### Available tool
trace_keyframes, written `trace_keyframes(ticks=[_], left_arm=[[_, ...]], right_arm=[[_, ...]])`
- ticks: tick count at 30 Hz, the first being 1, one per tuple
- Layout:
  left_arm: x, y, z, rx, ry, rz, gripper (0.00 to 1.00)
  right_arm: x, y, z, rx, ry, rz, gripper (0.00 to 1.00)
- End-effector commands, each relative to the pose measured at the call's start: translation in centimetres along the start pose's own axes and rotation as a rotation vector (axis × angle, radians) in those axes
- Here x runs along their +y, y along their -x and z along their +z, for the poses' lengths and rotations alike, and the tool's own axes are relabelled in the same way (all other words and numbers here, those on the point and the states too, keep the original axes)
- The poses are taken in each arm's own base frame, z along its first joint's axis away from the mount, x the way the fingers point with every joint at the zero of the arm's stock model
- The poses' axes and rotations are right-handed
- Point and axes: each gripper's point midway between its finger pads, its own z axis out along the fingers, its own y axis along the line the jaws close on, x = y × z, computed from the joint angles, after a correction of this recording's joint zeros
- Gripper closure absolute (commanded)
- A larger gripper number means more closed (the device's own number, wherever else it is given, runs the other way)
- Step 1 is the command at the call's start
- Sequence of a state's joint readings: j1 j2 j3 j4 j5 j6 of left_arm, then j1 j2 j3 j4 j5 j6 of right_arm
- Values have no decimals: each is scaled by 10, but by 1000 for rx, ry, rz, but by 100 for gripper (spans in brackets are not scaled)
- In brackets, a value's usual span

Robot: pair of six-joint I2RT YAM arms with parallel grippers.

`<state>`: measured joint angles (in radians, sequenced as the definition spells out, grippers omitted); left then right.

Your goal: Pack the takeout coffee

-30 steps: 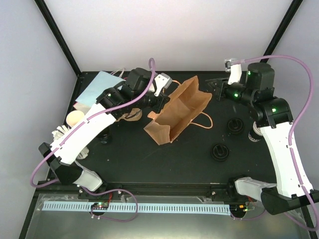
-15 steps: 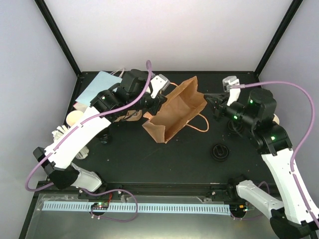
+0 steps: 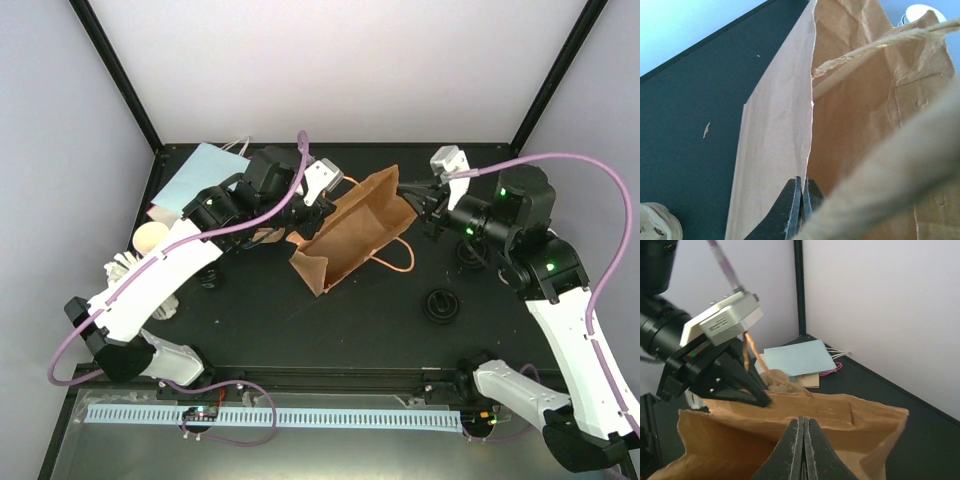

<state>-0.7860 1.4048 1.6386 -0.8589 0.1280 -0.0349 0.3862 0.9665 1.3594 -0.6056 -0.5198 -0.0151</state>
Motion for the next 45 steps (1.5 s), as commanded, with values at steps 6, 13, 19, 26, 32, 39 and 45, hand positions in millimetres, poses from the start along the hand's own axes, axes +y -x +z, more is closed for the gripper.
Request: trace_keyframes(ticks=[6,13,19,26,32,39,45], left_arm=[[-11,16,-17,-74,-26,46,98],[-10,17,-17,-79,-14,51,98],[-7,17,-13,-71,8,57,98],[-6,17,-12,-68,33,69,99],[-4,20,-17,-82,44,74,99],[-8,18,-16,-72,30,101,99],[-21,17,-15,-67,-3,129,99]], right_arm=[[25,-27,13,167,82,-201,99],[29,-76,25,384,93,-222,99],[27,-106,26,499,72,-224,99],[40,-148,24,665,123,-278,99],[56,-179,23,746,202,-372,99],[85,-205,3,829,423,-521,99],[69,-198,14,831,340,-615,99]])
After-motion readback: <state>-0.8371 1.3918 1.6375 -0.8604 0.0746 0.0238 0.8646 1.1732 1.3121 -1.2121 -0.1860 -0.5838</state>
